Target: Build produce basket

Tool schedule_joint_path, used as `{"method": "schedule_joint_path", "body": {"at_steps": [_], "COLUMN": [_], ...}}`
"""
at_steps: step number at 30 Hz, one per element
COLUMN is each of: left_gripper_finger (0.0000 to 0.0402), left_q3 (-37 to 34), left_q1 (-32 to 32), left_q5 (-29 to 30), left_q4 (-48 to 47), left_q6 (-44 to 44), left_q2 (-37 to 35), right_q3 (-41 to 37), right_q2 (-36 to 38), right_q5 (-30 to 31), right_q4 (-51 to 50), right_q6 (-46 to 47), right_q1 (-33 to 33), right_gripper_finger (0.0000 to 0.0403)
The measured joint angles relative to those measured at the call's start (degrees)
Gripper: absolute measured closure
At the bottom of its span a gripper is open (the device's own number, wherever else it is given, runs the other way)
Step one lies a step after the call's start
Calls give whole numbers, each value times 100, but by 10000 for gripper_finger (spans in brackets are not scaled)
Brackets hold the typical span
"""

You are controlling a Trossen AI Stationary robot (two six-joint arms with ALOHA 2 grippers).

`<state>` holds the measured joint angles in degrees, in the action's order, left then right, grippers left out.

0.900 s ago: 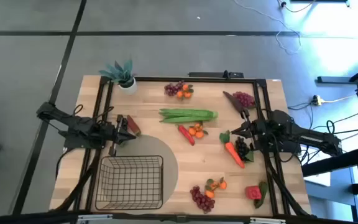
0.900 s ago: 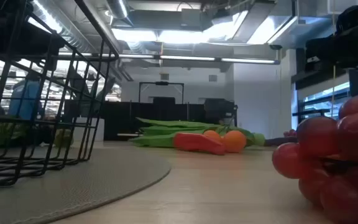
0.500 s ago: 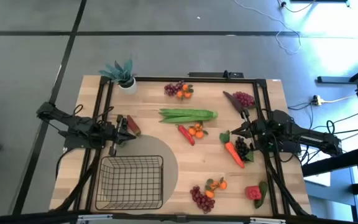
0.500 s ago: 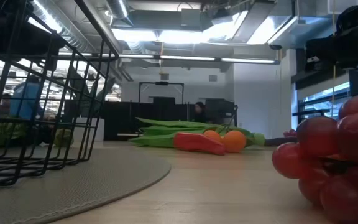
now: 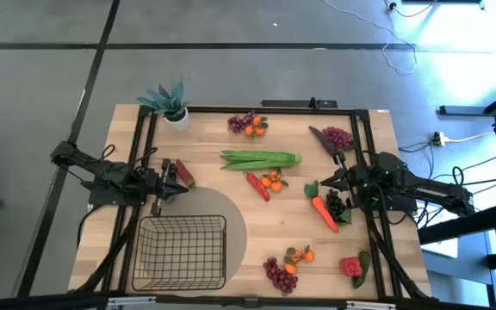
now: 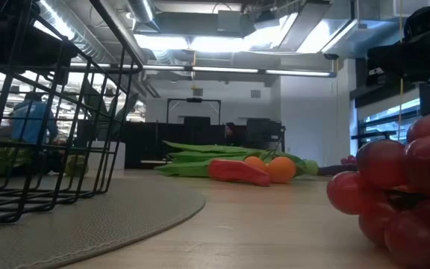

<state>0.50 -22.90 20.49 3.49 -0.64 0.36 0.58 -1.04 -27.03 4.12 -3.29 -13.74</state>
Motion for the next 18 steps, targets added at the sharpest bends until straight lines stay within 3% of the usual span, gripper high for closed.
{"method": "schedule_joint_path", "body": {"at_steps": [18], "left_gripper_finger": [401], "left_q3": [0], "left_q1": [0], "left_q5": [0], "left_q4": [0], "left_q6": [0], "left_q2": [0], "right_q3": [2], "right_q2": [-1], "right_q5": [0], "right_q4": [83], "right_q6": [0], "right_q1": [-1], "right_gripper_finger": [402]}}
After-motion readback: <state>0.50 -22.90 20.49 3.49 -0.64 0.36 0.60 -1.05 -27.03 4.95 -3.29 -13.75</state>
